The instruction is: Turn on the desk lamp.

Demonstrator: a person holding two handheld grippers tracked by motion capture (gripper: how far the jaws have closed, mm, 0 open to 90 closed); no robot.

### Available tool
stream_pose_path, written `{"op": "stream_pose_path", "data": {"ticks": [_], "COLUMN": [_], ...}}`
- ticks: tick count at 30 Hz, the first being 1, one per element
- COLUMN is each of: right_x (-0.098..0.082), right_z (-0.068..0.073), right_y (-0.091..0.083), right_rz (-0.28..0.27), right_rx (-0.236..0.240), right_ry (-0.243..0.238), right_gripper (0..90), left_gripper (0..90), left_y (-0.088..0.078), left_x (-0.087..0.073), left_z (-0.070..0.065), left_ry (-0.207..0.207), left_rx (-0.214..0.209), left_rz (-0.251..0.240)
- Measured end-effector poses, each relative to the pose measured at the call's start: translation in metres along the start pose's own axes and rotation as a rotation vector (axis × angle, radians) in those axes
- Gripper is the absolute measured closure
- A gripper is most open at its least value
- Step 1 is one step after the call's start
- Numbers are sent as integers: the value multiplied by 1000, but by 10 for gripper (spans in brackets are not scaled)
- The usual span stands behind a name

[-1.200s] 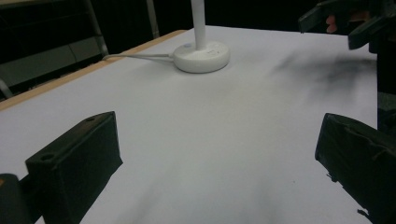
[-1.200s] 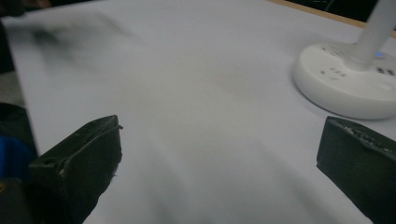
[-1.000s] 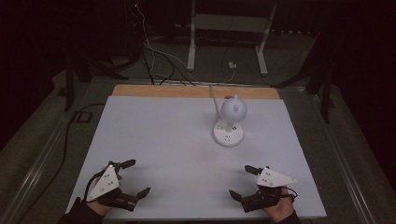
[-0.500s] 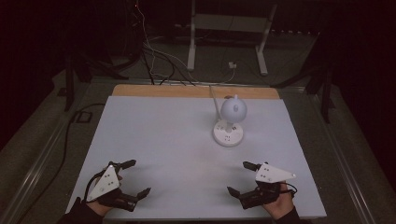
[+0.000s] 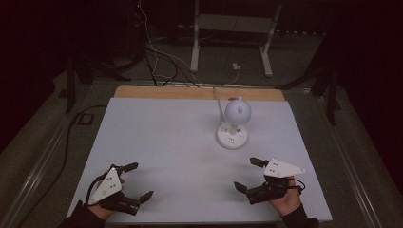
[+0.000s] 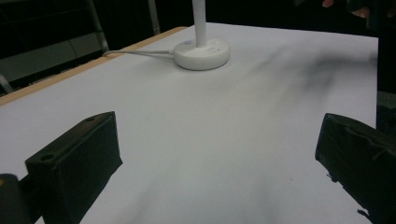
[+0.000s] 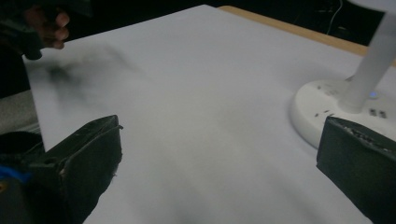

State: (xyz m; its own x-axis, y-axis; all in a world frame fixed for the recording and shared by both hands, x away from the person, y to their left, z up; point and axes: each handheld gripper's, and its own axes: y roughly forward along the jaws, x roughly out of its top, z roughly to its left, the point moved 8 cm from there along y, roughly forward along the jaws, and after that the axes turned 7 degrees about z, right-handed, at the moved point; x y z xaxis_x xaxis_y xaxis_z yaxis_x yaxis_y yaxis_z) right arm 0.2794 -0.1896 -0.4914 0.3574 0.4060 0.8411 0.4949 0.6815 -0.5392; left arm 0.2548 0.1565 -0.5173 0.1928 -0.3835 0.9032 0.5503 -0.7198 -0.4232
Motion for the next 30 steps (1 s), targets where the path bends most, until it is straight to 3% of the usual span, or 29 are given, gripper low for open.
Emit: {"op": "stream_pose_path", "data": {"ticks": [18, 30], "right_x": [25, 35], "right_z": [-41, -66], "right_y": [-7, -3], "right_rz": [-29, -32], "right_rx": [-59, -61], "right_ry": [38, 66], "right_gripper": [6, 6], "left_gripper": [5, 5], "left_y": [1, 1], "left_x": [0, 0], "left_z": [-1, 0], "left_ry": [-2, -9], "left_rx": [-8, -9], "left_rz": [2, 1]}}
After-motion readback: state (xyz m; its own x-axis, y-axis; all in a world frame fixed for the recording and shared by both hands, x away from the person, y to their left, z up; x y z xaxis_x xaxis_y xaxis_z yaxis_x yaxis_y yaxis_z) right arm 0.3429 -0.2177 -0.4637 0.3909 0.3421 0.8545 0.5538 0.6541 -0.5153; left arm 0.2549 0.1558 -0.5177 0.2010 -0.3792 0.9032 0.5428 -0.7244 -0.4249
